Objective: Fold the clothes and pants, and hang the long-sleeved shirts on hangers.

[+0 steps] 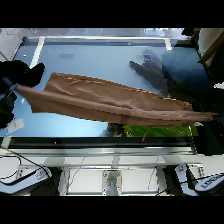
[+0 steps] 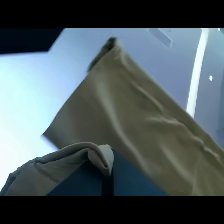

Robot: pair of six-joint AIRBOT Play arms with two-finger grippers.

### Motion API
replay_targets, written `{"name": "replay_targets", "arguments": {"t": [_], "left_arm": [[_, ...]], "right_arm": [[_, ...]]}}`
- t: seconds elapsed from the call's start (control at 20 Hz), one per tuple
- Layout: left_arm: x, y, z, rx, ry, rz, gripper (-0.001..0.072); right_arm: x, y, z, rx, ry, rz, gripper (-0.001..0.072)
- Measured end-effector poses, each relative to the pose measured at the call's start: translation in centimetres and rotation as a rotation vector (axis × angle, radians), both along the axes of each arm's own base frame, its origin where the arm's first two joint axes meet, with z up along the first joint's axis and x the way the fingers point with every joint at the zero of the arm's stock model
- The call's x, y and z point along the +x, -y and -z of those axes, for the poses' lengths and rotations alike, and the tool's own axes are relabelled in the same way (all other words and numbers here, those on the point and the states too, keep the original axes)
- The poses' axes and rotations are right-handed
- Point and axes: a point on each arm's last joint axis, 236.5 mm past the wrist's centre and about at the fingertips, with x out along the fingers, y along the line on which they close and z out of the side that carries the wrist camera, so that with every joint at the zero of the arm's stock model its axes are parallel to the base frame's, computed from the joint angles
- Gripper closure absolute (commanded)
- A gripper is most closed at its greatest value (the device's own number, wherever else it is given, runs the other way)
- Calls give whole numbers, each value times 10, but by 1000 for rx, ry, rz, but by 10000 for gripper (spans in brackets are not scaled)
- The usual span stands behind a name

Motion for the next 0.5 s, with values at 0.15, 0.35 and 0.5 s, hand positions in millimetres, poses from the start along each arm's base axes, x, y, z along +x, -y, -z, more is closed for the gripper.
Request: {"name": "replay_targets", "arguments": {"t": [0.15,0.35,0.5], "left_arm": [[69,24,0,52,-14,44,702],[143,45,19,63,-28,45,702],[175,46,41,59,-43,20,702]], "right_arm": [[34,-3,2,-30,20,11,669],[70,2,17,-29,28,66,669],[85,13,38,6,10,127,669]]}}
